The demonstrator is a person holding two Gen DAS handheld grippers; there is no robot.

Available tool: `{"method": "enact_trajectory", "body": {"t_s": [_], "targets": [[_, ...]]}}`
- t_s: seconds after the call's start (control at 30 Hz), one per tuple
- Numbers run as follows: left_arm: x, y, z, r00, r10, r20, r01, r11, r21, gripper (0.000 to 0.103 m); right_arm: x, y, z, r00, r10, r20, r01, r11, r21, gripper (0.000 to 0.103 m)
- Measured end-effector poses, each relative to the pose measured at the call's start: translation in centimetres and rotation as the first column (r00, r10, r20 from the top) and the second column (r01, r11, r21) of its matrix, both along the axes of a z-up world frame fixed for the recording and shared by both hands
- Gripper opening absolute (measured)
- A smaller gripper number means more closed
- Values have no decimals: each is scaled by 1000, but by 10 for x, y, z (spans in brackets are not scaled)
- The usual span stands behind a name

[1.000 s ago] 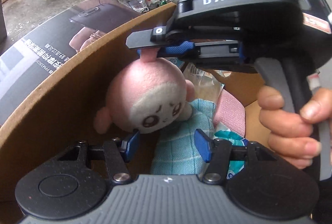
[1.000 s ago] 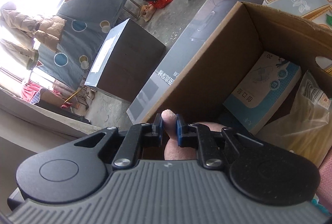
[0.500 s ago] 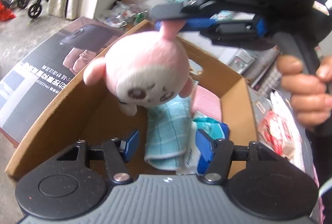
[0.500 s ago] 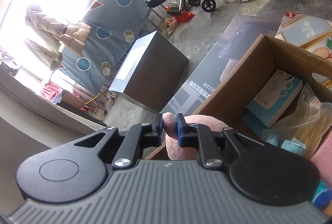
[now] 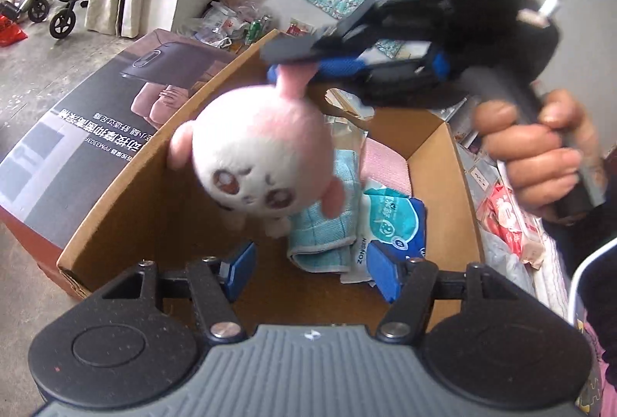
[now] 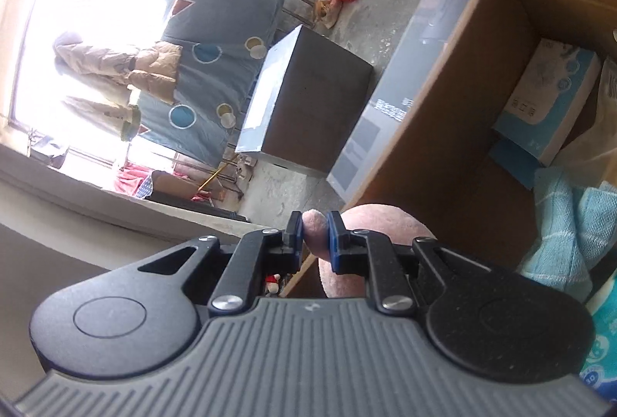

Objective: Organize soft objects
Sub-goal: 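Lower the plush doll into the box and open the right gripper, then move both grippers from the box back to the pile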

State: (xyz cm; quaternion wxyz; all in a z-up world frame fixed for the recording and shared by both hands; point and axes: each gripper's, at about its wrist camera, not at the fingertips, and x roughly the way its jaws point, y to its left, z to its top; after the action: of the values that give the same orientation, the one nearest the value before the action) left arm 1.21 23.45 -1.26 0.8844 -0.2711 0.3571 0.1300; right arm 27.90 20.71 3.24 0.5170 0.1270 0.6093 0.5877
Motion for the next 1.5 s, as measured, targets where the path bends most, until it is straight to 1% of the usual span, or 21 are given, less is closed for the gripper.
{"method": "enact_trajectory", "body": {"t_s": [0.13,0.23,0.33,0.4,0.47,0.53,0.6,0.63,0.7,0.8,0.83,0.9,1.0,1.07,1.1,1.13,1.23,1.3,1.37,1.47,1.5], "targets": [[2,6,-3,1000,15,-9,-15,1000,-3,65,20,7,-49,996,-83,-29,79,990,-113,12],[5,10,-6,1000,19,-12,-19,1000,-5,65,37,3,-68,986,-162,-32,155,977,-146,13],[9,12,-10,999,26,-20,-26,1000,-8,65,47,0,-70,976,-217,-2,214,962,-167,14],[11,13,-11,999,29,-24,-29,1000,-12,65,51,-3,-72,969,-249,-7,244,953,-177,14],[12,12,-12,999,30,-27,-30,999,-15,65,53,-6,-74,960,-281,13,277,939,-202,14],[13,11,-12,999,27,-27,-28,999,-21,65,55,-11,-77,951,-309,6,303,927,-221,14],[14,11,-12,999,26,-24,-26,999,-18,65,55,-16,-78,948,-319,6,313,924,-220,15],[15,11,-13,999,27,-26,-27,1000,-15,65,54,-18,-78,947,-321,15,316,921,-227,19],[17,11,-13,999,29,-29,-29,1000,-7,65,49,-18,-79,947,-321,29,318,917,-242,24],[19,10,-13,999,32,-26,-32,999,15,69,42,-23,-69,945,-315,86,327,914,-241,33],[19,9,-12,999,34,-23,-33,999,25,70,43,-18,-61,944,-309,113,327,917,-228,39],[19,6,-9,999,34,-17,-34,998,45,71,39,-24,-45,938,-301,173,334,920,-207,51],[19,1,-4,1000,28,-4,-28,997,68,76,26,-41,-18,920,-282,271,332,930,-159,59],[18,-5,0,1000,21,9,-21,996,81,80,17,-57,0,900,-279,336,338,932,-131,69],[18,-8,2,1000,17,16,-18,996,88,81,11,-65,8,887,-282,366,343,932,-115,77],[17,-11,4,1000,12,23,-14,995,94,82,6,-76,17,871,-285,401,348,933,-93,81],[17,-24,10,999,-11,46,6,994,112,85,-16,-111,41,823,-299,484,365,930,-46,83],[16,-33,15,997,-36,64,28,992,123,86,-28,-137,55,795,-321,514,384,923,-19,84],[15,-44,20,994,-66,87,53,989,137,87,-38,-171,68,761,-343,551,409,912,3,84],[14,-64,27,985,-121,120,101,982,159,89,-54,-222,83,682,-375,628,472,882,15,85],[14,-71,29,981,-140,131,118,979,165,89,-61,-241,87,652,-386,652,498,867,15,88]]}}
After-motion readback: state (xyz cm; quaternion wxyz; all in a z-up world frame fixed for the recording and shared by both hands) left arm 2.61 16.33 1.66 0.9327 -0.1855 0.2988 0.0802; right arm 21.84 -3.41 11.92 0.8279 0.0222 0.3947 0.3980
